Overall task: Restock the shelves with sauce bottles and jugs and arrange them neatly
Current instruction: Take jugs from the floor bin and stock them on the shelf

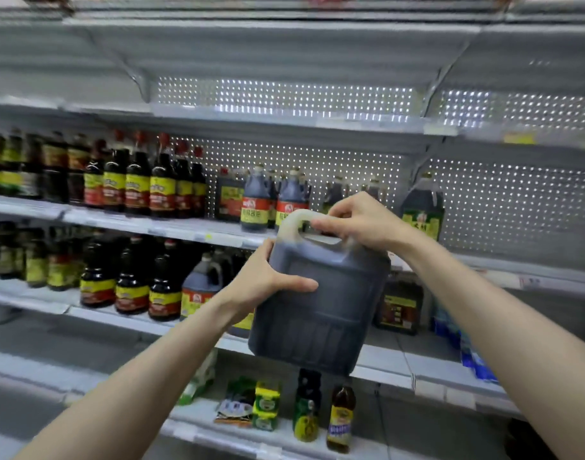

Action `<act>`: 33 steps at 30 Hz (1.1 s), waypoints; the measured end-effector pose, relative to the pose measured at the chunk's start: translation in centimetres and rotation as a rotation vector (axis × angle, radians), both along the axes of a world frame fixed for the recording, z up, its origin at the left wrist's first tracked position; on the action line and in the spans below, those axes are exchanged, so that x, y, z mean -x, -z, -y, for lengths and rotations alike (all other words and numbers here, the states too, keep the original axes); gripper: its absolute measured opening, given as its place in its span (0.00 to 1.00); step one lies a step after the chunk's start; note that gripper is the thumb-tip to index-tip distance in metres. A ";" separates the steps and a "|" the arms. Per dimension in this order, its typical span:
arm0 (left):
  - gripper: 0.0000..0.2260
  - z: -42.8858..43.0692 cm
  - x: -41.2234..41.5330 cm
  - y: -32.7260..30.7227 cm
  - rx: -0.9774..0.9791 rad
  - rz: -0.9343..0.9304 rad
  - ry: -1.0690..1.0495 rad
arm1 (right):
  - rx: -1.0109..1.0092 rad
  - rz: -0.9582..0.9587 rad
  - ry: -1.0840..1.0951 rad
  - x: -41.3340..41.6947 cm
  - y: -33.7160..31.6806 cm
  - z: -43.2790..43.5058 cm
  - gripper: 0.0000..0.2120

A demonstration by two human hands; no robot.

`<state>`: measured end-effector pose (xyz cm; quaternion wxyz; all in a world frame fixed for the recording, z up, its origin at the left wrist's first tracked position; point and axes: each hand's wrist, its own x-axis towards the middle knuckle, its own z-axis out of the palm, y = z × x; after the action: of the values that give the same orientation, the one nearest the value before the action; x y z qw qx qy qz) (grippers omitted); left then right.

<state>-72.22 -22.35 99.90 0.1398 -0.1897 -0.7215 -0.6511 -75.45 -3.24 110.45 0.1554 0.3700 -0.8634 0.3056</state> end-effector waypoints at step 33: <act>0.42 33.4 13.1 -6.6 -0.184 -0.047 -0.098 | 0.981 0.411 -0.152 13.6 6.4 33.7 0.29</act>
<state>-85.36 -55.76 106.48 0.2053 -0.1557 -0.6637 -0.7022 -89.06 -36.90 104.05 0.1151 0.2481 -0.6028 0.7496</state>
